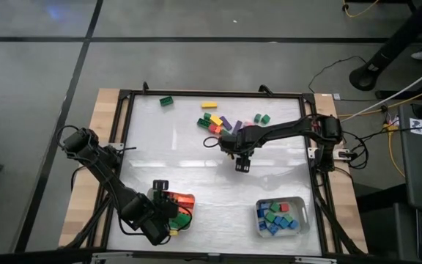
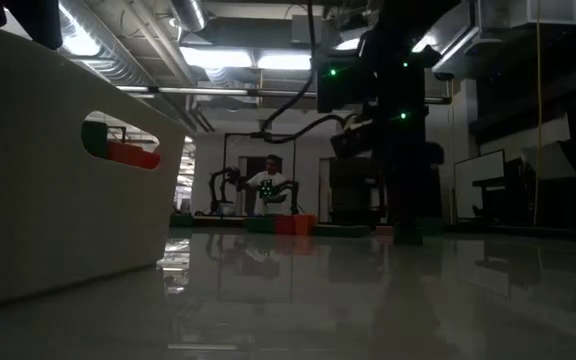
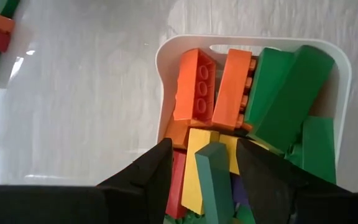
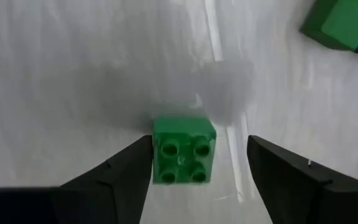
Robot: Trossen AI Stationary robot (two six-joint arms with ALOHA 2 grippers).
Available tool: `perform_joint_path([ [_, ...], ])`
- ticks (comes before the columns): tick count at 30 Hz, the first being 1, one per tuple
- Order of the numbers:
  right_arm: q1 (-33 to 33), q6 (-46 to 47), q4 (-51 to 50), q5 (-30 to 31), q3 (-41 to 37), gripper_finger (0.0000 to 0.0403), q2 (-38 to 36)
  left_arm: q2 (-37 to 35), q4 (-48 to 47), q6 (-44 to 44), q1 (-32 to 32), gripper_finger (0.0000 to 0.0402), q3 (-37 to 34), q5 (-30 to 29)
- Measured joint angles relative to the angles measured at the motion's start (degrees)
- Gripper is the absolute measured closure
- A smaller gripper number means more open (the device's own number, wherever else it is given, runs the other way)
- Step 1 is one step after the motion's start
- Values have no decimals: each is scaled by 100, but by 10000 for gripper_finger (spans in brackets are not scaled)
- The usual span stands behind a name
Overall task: Sort blocks by size
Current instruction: Put the square green game piece into the gray bin
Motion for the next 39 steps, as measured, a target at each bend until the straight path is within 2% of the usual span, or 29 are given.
perform_joint_path([
  [7, -204, 0, 164, -470, -193, 157, 0, 0, 9, 29, -1, 238, 0, -54],
  [11, -288, -88, 209, -911, -193, 204, 0, 0, 7, 187, 27, 238, 0, -324],
  [15, -293, -146, 205, -1045, -191, 270, -2, 0, 7, 411, 168, 237, 0, -507],
  [19, -293, -144, 205, -1280, -189, 275, -7, -10, -57, 1045, 401, 237, -4, -634],
  [24, -289, -130, 204, -2318, -189, 275, -7, -203, -470, 1509, 894, 238, -4, -699],
  [28, -283, -124, 210, -3219, -189, 257, -7, -530, -965, 1569, 1317, 237, -7, -835],
  [34, -284, -124, 323, -4198, -189, 266, -5, -1126, -1009, 1748, 1907, 237, -4, -905],
  [39, -284, -124, 515, -5702, -188, 266, -4, -1472, -1015, 2152, 2372, 237, -4, -901],
])
